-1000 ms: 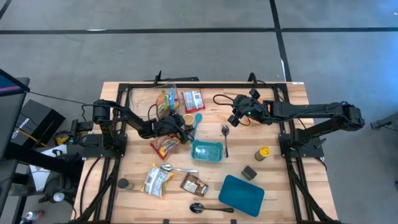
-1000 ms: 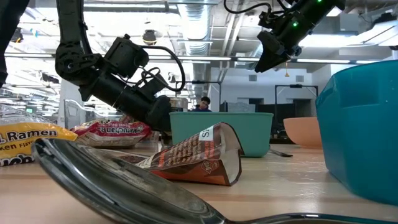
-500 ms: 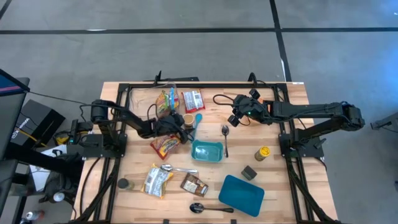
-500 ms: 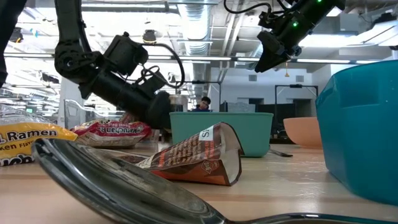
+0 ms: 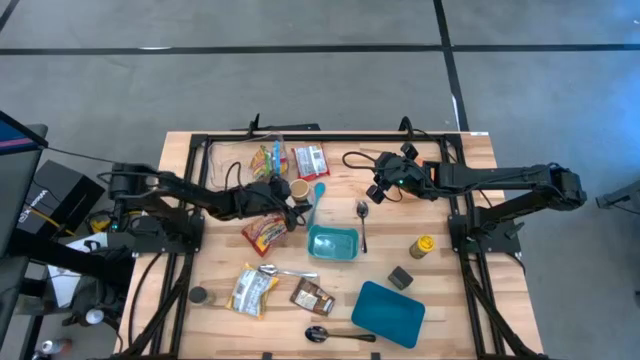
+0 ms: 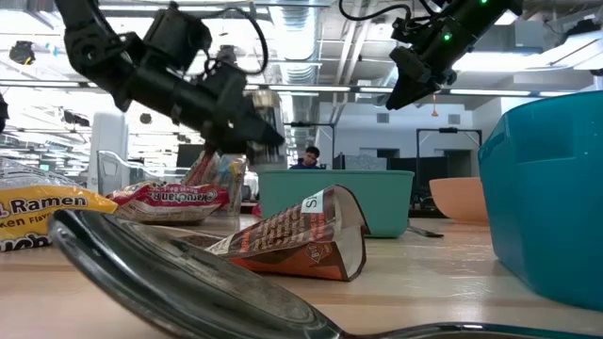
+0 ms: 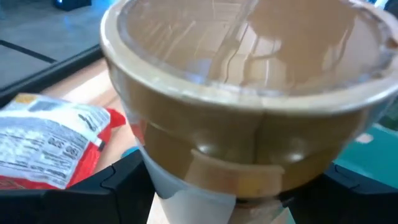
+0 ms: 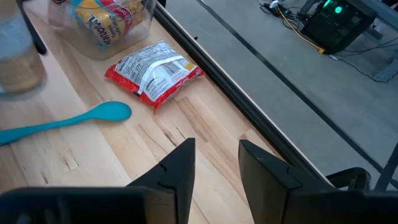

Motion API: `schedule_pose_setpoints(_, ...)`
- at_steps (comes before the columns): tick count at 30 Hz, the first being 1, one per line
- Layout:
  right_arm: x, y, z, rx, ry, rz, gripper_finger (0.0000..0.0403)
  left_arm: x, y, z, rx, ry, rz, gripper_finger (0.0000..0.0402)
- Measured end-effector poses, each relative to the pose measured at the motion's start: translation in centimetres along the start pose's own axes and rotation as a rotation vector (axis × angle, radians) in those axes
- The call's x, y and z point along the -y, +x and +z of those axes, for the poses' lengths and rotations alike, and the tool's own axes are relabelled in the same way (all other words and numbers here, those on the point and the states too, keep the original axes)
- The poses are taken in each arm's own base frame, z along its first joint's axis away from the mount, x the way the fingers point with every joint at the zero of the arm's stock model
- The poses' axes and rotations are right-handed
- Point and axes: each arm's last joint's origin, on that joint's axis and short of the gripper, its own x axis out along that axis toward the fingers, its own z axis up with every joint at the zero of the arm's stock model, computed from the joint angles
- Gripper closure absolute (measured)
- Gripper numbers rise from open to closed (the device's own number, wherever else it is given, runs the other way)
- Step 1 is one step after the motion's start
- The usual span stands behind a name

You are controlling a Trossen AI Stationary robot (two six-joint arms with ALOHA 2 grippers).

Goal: Pick & Place Food Item
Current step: Put the gold seasoning bottle into the blue bin

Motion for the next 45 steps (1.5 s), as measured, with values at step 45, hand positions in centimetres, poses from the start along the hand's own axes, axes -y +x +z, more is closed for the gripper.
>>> schedule_pose_setpoints(45,-0.7,2.3,-2.8,0.133,-0.056,0.098,0.0287,0.5,0.0,6.0,0.023,0.068,-0.196,0.0122)
